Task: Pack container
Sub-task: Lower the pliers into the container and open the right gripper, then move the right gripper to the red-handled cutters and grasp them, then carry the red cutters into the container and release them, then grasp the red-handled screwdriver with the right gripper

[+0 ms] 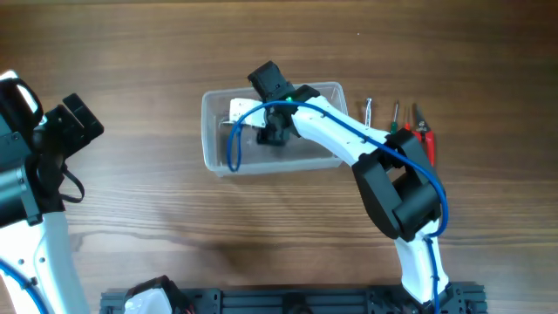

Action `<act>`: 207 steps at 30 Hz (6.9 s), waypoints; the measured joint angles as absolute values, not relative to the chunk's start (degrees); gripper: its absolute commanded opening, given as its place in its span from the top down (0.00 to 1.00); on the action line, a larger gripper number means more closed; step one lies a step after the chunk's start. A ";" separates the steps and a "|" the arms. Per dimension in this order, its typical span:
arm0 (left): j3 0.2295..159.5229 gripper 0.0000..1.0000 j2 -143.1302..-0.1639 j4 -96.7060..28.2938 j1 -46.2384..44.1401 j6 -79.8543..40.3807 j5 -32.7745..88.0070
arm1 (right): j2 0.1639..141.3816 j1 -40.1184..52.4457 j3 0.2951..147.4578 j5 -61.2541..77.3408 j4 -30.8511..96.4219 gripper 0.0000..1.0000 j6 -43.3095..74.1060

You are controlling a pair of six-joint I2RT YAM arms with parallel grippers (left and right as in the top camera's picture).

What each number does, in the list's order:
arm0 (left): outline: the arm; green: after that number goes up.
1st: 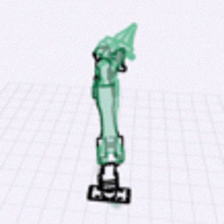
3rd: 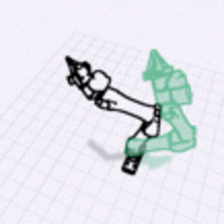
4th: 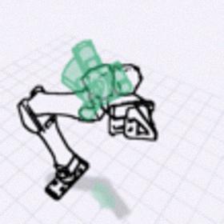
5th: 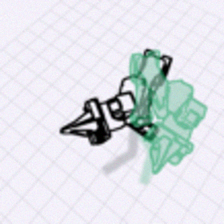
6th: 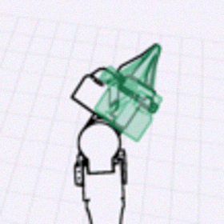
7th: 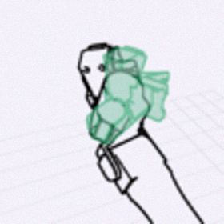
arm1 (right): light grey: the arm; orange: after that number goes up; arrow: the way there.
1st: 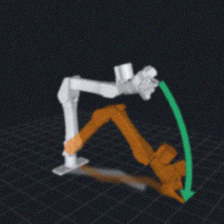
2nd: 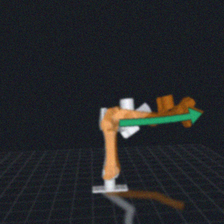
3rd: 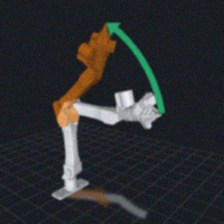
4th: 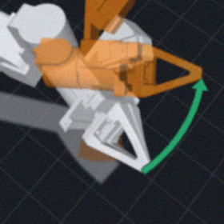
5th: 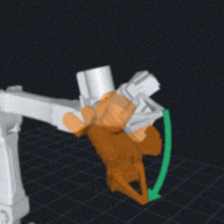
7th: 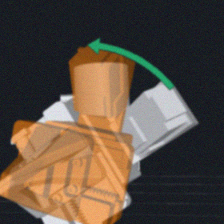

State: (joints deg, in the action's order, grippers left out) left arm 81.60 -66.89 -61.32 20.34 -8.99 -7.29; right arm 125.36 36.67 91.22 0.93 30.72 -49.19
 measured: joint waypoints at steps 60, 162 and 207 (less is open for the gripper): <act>81.60 0.00 -66.89 -61.32 20.34 -8.99 -7.29 | 109.25 -10.83 70.96 4.97 50.41 0.61 -1.37; 81.60 0.00 -66.89 -61.30 20.34 -8.99 -7.27 | 93.67 23.03 91.83 6.83 47.35 0.58 -37.34; 81.60 0.00 -66.89 -61.32 20.34 -8.99 -7.29 | 116.01 -9.15 83.70 7.01 58.96 0.61 7.70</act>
State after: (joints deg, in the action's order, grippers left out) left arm 81.60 -66.89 -61.32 20.34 -8.99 -7.29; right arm 116.01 -9.15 83.70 7.01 58.96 7.70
